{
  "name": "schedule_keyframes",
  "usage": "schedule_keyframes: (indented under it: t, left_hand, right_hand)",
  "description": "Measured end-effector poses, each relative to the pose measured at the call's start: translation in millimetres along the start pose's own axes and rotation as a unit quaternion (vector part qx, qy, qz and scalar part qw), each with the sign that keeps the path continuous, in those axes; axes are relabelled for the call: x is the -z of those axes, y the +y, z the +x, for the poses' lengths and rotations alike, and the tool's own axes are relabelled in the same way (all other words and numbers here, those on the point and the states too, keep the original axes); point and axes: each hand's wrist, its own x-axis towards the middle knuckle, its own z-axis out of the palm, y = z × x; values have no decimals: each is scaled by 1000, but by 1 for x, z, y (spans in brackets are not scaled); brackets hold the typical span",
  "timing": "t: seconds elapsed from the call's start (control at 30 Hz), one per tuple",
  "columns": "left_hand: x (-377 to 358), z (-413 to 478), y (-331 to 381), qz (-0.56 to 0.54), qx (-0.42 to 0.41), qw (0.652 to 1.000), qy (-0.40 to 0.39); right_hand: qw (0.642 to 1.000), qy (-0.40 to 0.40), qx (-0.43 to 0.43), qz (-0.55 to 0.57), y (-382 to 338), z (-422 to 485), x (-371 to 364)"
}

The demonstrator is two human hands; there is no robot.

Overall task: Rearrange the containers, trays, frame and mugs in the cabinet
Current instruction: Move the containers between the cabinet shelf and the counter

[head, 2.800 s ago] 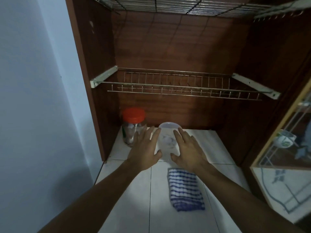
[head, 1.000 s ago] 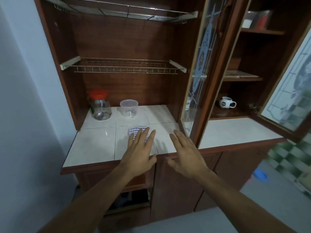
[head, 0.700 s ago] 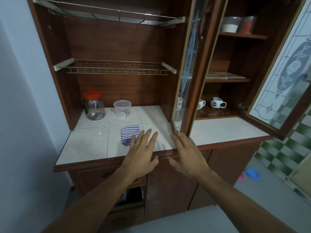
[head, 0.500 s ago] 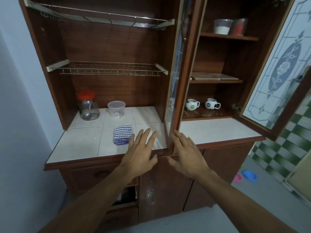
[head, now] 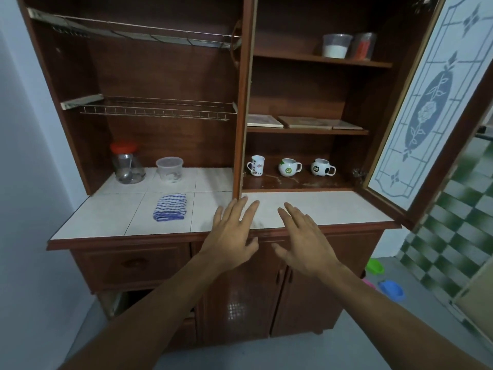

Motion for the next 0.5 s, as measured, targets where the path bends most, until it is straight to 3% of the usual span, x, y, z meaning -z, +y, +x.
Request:
schedule_keyframes:
  t: [0.5]
  left_hand:
    - [-28,59,46,33,-31,999,-9]
  right_hand:
    - [999,4,-23,-27,78,4,11]
